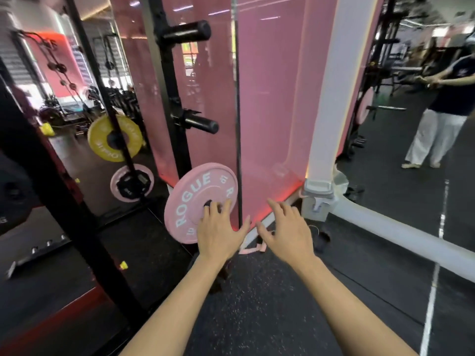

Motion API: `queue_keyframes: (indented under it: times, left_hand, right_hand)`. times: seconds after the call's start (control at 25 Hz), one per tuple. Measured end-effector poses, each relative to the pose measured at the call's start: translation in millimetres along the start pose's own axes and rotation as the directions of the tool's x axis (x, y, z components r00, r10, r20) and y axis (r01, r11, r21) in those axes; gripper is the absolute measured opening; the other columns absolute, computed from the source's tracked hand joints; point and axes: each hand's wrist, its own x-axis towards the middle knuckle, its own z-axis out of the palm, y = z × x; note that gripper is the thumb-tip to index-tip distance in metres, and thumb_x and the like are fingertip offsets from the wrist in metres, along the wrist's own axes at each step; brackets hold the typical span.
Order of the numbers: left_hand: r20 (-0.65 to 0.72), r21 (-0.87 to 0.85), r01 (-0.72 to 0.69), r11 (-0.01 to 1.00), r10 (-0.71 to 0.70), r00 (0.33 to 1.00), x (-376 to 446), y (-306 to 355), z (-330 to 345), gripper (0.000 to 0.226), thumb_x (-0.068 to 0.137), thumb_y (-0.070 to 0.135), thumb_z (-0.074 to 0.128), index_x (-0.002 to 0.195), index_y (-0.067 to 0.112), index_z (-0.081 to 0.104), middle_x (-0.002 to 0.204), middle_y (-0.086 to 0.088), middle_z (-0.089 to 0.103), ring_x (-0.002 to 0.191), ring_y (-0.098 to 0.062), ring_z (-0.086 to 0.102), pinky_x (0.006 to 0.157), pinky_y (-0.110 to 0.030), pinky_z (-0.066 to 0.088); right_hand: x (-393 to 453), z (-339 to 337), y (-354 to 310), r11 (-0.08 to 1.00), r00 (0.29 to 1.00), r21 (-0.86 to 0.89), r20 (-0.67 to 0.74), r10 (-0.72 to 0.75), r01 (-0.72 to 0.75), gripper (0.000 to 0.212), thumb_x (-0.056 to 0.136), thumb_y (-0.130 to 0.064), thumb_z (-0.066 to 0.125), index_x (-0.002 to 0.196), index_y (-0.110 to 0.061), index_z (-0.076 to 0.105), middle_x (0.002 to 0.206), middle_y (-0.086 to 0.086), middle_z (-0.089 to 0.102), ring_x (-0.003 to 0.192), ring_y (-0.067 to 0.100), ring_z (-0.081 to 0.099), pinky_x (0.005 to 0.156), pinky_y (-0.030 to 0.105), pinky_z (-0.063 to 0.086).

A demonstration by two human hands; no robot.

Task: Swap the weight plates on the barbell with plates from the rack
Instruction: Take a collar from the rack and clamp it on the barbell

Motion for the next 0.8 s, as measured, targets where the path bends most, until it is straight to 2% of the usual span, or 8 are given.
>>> queue_keyframes:
  times: [0.2, 0.4, 0.52, 0.68, 0.8]
  left_hand:
    - [-0.050, 0.024, 0.052, 0.998, -0.050, 0.997, 84.1, -24.9, 30.5, 0.065, 0.083, 0.071, 0.044, 0.135, 0.033, 0.046, 0.115, 0.003, 0.051, 0.108, -0.019, 0.047, 0.078, -0.039, 0.050]
    - [-0.041, 0.101, 0.159, 0.982, -0.156, 0.987, 134.1, -54.1, 60.0, 0.067, 0.083, 0.071, 0.039, 0.135, 0.030, 0.046, 0.121, 0.001, 0.051, 0.113, -0.021, 0.045, 0.086, -0.041, 0.048]
    - [-0.130, 0.162, 0.209, 0.964, -0.189, 0.973, 167.7, -64.4, 75.8, 0.059, 0.081, 0.069, 0.041, 0.124, 0.029, 0.049, 0.111, 0.004, 0.049, 0.102, -0.019, 0.046, 0.076, -0.033, 0.046]
    - [-0.189, 0.217, 0.326, 0.920, -0.288, 0.939, 219.1, -71.8, 95.2, 0.069, 0.084, 0.068, 0.042, 0.140, 0.029, 0.044, 0.120, 0.002, 0.048, 0.109, -0.020, 0.045, 0.082, -0.037, 0.048]
    - [-0.251, 0.233, 0.412, 0.881, -0.355, 0.901, 255.9, -73.3, 103.3, 0.072, 0.084, 0.069, 0.039, 0.142, 0.028, 0.044, 0.123, 0.001, 0.050, 0.111, -0.021, 0.046, 0.082, -0.038, 0.050]
  right_hand:
    - [96.1, 48.8, 5.8, 0.995, 0.996, 0.022, 0.008, -0.094, 0.094, 0.064, 0.089, -0.059, 0.044, 0.137, -0.018, 0.048, 0.115, 0.003, 0.057, 0.099, 0.025, 0.054, 0.081, 0.038, 0.047]
    - [166.0, 98.0, 14.8, 0.979, 0.983, 0.107, 0.041, -0.178, 0.173, 0.061, 0.090, -0.057, 0.047, 0.139, -0.021, 0.044, 0.121, 0.000, 0.055, 0.104, 0.022, 0.052, 0.083, 0.036, 0.048]
    - [220.6, 123.3, 25.9, 0.961, 0.972, 0.167, 0.041, -0.232, 0.222, 0.059, 0.089, -0.056, 0.050, 0.139, -0.023, 0.044, 0.122, 0.000, 0.055, 0.107, 0.022, 0.051, 0.083, 0.036, 0.048]
    - [296.1, 155.4, 46.5, 0.925, 0.946, 0.232, 0.054, -0.321, 0.301, 0.065, 0.089, -0.053, 0.053, 0.144, -0.022, 0.040, 0.129, 0.002, 0.053, 0.113, 0.024, 0.050, 0.085, 0.037, 0.047]
    - [349.3, 174.2, 54.0, 0.895, 0.914, 0.240, 0.061, -0.401, 0.376, 0.067, 0.089, -0.054, 0.051, 0.146, -0.021, 0.038, 0.129, 0.002, 0.053, 0.112, 0.024, 0.050, 0.084, 0.037, 0.048]
